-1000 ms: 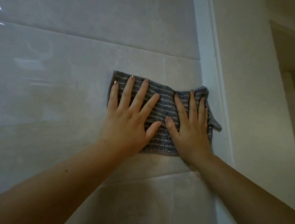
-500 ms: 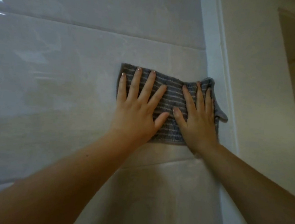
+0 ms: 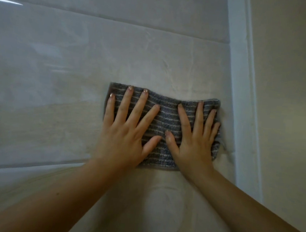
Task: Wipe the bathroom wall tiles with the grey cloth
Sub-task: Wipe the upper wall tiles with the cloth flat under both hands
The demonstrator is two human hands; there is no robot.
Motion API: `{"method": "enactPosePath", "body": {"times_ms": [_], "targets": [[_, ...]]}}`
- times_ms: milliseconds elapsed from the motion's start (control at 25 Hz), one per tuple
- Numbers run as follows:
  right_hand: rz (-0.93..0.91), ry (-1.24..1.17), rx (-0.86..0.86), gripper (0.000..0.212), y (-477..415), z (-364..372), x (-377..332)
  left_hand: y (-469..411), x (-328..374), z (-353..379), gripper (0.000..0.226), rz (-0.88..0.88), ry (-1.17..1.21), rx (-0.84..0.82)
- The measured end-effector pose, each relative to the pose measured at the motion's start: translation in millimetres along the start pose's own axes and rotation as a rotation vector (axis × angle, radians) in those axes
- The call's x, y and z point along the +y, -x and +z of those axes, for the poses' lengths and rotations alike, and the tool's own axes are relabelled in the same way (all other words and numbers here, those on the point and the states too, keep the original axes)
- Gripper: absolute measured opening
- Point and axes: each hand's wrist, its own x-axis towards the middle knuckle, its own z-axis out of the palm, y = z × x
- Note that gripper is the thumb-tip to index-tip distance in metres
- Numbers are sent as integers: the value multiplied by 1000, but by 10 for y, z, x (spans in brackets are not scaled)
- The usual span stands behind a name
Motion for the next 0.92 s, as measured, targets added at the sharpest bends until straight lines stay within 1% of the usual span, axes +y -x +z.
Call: {"method": "enactPosePath", "body": {"times_ms": [120,200,320,400,520,640,720,760,920], "targets": [[74,-56,-62,75,-241,-90,-101,-95,-118,-36,72,1,-22,3],[138,-99,-57,72,-642,-142,-260,-480,-334,-94,72,-42,-9,21],[197,-63,-33,64,-1087,-136,-533,-869,-637,-151,72,-88,7,5],[149,-16,-2,64,-1055,-78,-603,-776,-673,-134,72,-91,12,11],[-31,41,41,63,-593,-1,-575,-302,-598,-143,72,-56,4,10],[-138,55,12,63,-129,51,-497,180,-473,-109,71,27,-3,-13],[-131,66,8,63,-197,49,-535,148,-576,-97,71,47,-24,-13],[-106,68,13,64,-351,31,-615,19,-688,-120,71,30,-30,-4],[22,5,24,65,-1069,-22,-1106,-513,-1206,-251,72,-92,-37,-11]]}}
